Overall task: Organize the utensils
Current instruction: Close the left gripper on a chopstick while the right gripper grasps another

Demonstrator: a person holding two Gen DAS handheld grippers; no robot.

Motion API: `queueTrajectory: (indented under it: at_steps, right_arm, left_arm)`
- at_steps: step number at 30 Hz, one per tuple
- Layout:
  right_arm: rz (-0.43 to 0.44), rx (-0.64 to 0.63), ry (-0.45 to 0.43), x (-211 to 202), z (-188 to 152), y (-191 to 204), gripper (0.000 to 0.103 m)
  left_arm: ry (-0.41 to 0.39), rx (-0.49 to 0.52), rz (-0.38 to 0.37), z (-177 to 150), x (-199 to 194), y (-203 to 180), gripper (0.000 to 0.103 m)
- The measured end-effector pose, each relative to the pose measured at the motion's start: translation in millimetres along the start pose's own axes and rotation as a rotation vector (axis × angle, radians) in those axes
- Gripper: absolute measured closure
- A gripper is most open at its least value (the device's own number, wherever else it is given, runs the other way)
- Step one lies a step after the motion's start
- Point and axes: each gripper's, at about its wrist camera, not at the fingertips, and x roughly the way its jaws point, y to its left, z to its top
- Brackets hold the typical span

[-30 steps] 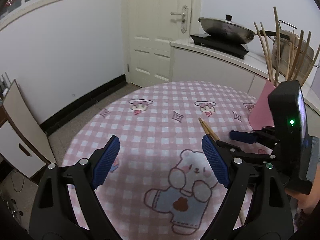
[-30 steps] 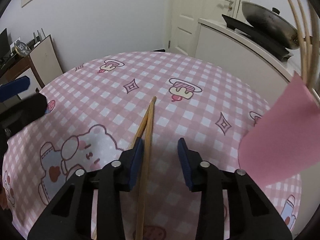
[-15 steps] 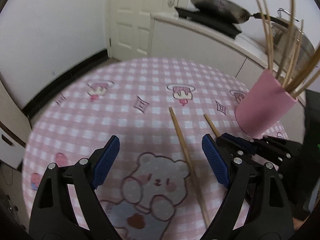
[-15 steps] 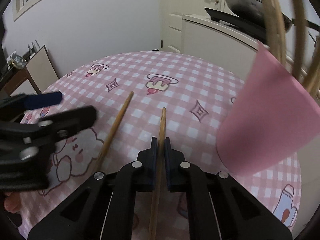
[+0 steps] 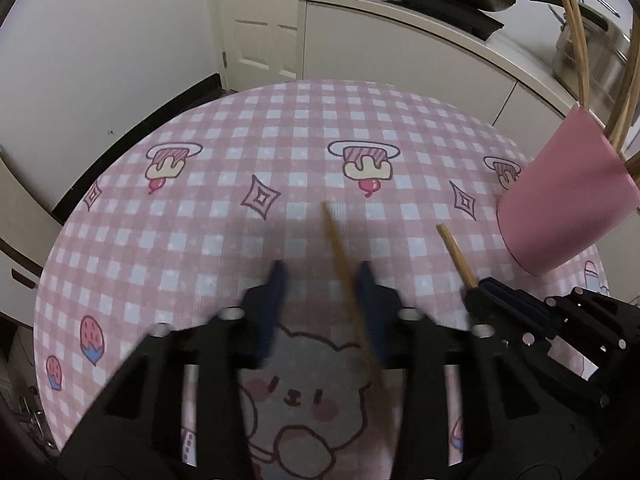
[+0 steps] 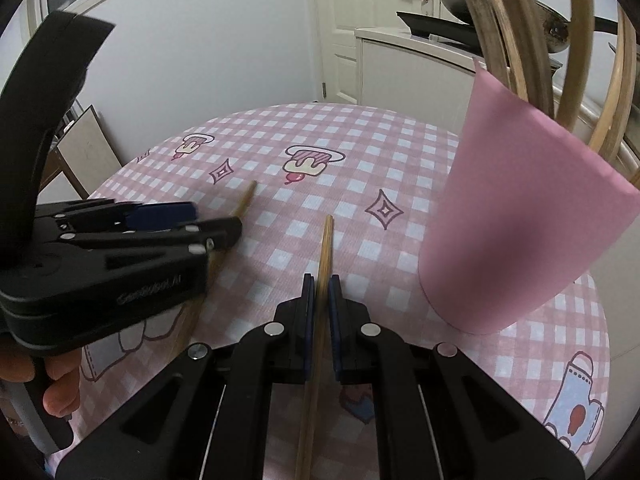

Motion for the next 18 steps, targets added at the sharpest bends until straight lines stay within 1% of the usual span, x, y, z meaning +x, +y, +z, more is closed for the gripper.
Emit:
queueTrajectory:
  at_steps: [2, 4, 7, 9, 12, 16, 18]
  right_arm:
    - [0.001, -0.005, 0.003, 1, 0, 2, 0.097]
    - [0.001, -0.013, 0.007, 1, 0, 5, 0.097]
    - [0.013, -0.034, 0.017, 1, -1, 12, 0.097]
    - [0.025, -0.055, 0.028, 1, -2, 20, 0.097]
    - [0.072, -0.068, 0.056, 0, -4, 29, 0.097]
    - [0.088, -0.096, 0.078, -1, -3, 41, 0.096]
    - [0.073, -0.114, 0.084, 1, -1, 48, 0.096]
  left_arm:
    - [-0.009, 0.013, -0.005, 0, 0, -2, 0.088]
    - [-0.007, 0.017, -0.017, 0, 0, 0, 0.093]
    - [0.004, 0.014, -0.039, -2, -5, 7, 0.093]
    - [0.004, 0.031, -0.039, -10, -10, 13, 0.094]
    - [0.006, 0.052, -0.031, -23, -19, 22, 0.094]
    - [0.008, 0.057, -0.019, -41, -34, 35, 0.094]
    - [0.007, 0.049, -0.022, -46, -38, 42, 0.094]
